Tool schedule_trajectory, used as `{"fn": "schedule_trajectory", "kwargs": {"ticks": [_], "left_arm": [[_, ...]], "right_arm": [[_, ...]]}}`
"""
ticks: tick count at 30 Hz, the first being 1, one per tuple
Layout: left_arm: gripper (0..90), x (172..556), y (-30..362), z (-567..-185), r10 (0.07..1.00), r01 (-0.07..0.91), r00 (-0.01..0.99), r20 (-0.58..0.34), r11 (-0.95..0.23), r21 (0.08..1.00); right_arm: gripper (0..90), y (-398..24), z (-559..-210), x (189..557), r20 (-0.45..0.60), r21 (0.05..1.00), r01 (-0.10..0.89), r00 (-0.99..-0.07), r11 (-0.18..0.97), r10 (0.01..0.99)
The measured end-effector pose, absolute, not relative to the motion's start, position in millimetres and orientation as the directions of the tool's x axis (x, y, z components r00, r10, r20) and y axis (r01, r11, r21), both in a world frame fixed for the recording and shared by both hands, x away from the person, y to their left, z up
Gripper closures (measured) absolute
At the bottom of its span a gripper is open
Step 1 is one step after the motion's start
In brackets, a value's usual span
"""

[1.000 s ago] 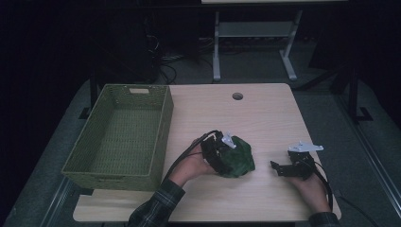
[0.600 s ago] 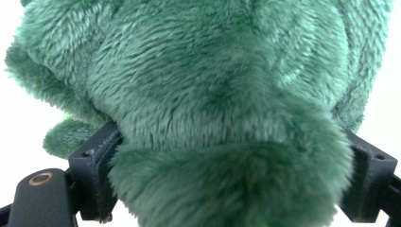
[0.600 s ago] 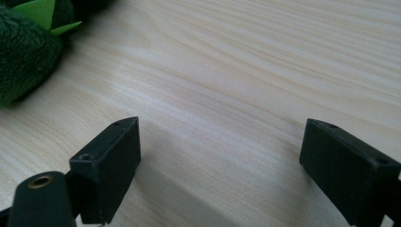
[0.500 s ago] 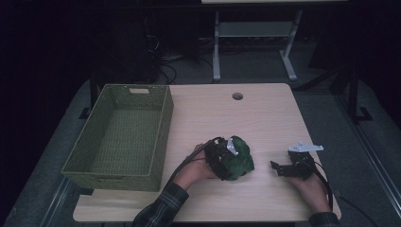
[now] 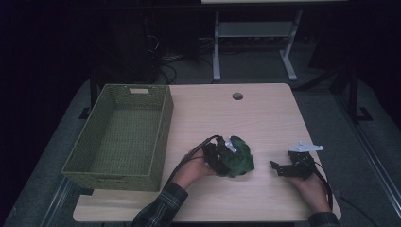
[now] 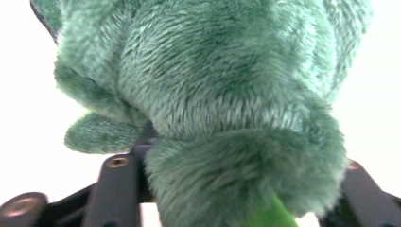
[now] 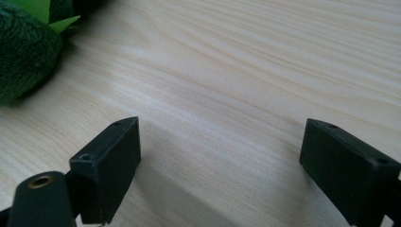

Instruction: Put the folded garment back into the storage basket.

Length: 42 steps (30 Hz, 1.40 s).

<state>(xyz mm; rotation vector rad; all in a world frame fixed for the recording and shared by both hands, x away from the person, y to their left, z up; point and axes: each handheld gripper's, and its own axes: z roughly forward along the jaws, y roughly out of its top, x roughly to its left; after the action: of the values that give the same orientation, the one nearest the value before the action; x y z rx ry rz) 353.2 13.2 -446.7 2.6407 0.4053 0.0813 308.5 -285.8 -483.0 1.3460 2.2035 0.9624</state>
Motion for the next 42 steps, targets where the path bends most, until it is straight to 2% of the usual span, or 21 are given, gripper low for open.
{"fn": "schedule_trajectory", "kwargs": {"ticks": [5, 18, 42], "left_arm": [[61.9, 355, 15, -445, 0.317, 0.301, 0.947, -0.041, -0.84, 0.452], [68.2, 361, 20, -435, 0.337, 0.341, 0.937, -0.096, -0.815, 0.469], [67.0, 362, 47, -348, 0.351, 0.348, 0.931, -0.1, -0.772, 0.531]], "right_arm": [[12.9, -286, -483, 308, 0.027, 0.722, 0.621, -0.467, 0.305, 0.884], [12.9, -286, -483, 309, 0.027, 0.722, 0.62, -0.467, 0.306, 0.884], [12.9, -286, -483, 309, 0.027, 0.722, 0.62, -0.466, 0.305, 0.884]]}}
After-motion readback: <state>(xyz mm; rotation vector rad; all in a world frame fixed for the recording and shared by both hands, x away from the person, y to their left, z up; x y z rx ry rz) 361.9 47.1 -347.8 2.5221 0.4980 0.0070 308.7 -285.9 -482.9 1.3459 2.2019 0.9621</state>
